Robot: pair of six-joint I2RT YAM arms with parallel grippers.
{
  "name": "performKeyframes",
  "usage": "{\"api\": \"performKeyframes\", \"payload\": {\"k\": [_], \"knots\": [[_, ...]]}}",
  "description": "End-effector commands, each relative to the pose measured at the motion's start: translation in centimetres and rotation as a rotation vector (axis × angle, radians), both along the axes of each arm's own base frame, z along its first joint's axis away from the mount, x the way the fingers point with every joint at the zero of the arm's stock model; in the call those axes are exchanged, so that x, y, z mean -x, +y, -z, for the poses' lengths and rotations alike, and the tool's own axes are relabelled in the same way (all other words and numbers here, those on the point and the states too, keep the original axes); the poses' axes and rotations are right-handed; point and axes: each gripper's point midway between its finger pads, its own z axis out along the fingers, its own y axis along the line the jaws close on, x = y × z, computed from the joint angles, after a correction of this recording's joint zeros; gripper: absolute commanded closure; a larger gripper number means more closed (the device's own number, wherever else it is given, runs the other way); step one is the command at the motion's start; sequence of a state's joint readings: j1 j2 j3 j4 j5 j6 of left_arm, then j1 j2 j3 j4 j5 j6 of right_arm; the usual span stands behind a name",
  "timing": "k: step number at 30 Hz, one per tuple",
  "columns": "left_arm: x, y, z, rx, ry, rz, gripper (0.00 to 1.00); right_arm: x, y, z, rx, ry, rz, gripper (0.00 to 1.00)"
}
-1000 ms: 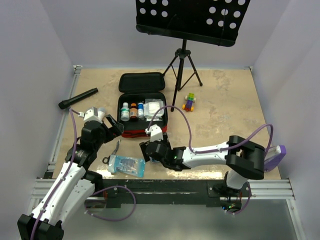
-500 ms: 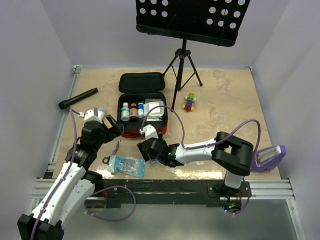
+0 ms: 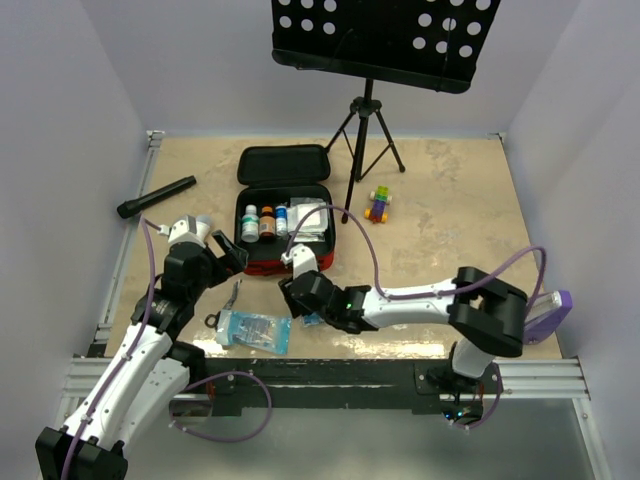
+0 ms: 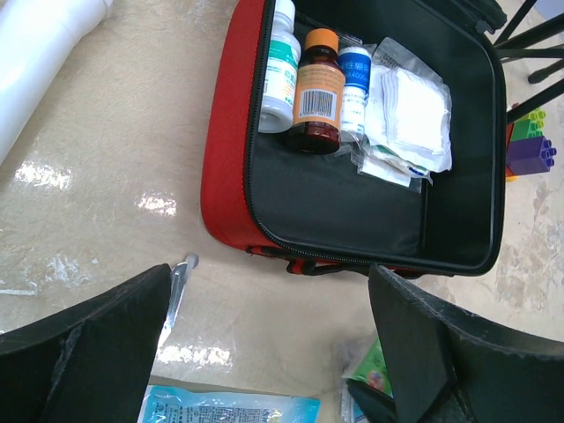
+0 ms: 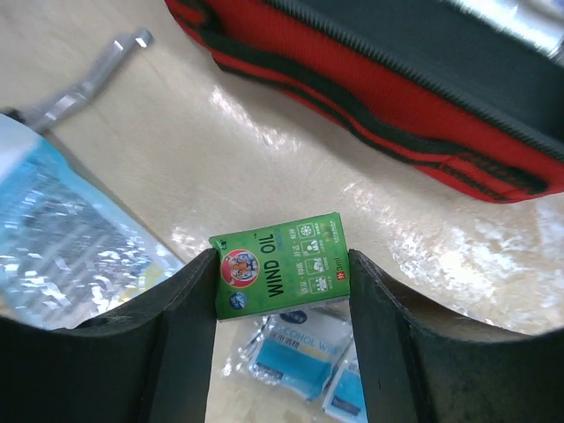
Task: Organize the medicine kit
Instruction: Pick up the medical item at the center of the board, then place the medical item at the medicine box.
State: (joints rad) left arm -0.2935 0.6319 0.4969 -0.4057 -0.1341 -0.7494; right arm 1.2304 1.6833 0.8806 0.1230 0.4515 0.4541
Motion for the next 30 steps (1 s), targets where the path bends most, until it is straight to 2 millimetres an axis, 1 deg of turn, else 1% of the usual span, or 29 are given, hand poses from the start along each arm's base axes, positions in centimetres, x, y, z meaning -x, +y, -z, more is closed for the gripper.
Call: {"api": "performKeyframes", "payload": {"k": [1,3,5,7,9,10,14,15,17,18,19,21,22,24,25,26,29,30], "knots": [[-0.4,0.0,-0.7,0.014,-0.025,-0.008,0.02,-0.2,0.4,-7.9,-0.177,-0.059,0.018,0.56],[-0.4,0.1,-0.9,0.014,-0.030,-0.013,0.02,-0.2,0.3,-11.0,-0.221,-0.087,0.013,0.55],[-0.5,0.1,-1.2,0.015,-0.035,-0.020,0.02,-1.3,-0.2,-13.5,-0.233,-0.140,0.045,0.55],[-0.5,0.2,-1.5,0.017,-0.041,-0.023,0.02,-3.6,-0.5,-15.1,-0.212,-0.175,0.080,0.56],[-0.6,0.1,-1.9,0.022,-0.048,-0.024,0.02,-6.4,-0.9,-15.5,-0.195,-0.196,0.133,0.57],[-0.6,0.1,-2.0,0.023,-0.051,-0.024,0.02,-7.6,-1.3,-14.8,-0.167,-0.188,0.159,0.58],[-0.7,0.2,-2.4,0.022,-0.056,-0.028,0.02,-12.8,-2.0,-13.8,-0.127,-0.202,0.262,0.59],[-0.7,0.3,-2.3,0.019,-0.052,-0.031,0.02,-14.0,-2.0,-13.3,-0.118,-0.204,0.292,0.59],[-0.7,0.4,-2.2,0.014,-0.048,-0.034,0.02,-16.1,-1.4,-13.1,-0.142,-0.208,0.327,0.59],[-0.7,0.4,-2.2,0.012,-0.049,-0.036,0.02,-16.9,-1.3,-12.6,-0.141,-0.205,0.342,0.59],[-0.7,0.4,-2.1,0.011,-0.046,-0.035,0.02,-17.7,-1.1,-12.5,-0.150,-0.207,0.357,0.59],[-0.9,0.4,-2.0,0.009,-0.043,-0.038,0.02,-19.3,-0.9,-11.1,-0.131,-0.206,0.391,0.59],[-0.9,0.4,-1.8,0.008,-0.039,-0.038,0.02,-20.2,-0.9,-10.9,-0.130,-0.207,0.412,0.59],[-1.0,0.4,-1.5,0.006,-0.033,-0.038,0.02,-21.8,-1.0,-9.7,-0.119,-0.195,0.443,0.58],[-1.0,0.4,-1.4,0.004,-0.029,-0.039,0.02,-22.6,-1.0,-8.8,-0.105,-0.189,0.459,0.57],[-1.1,0.4,-1.4,0.002,-0.028,-0.038,0.02,-23.3,-1.1,-8.7,-0.109,-0.189,0.472,0.57],[-1.1,0.5,-1.1,-0.008,-0.022,-0.044,0.02,-25.0,-1.0,-7.5,-0.092,-0.185,0.489,0.56],[-1.1,0.6,-1.0,-0.012,-0.020,-0.044,0.02,-25.3,-1.2,-7.0,-0.076,-0.181,0.500,0.55]]}}
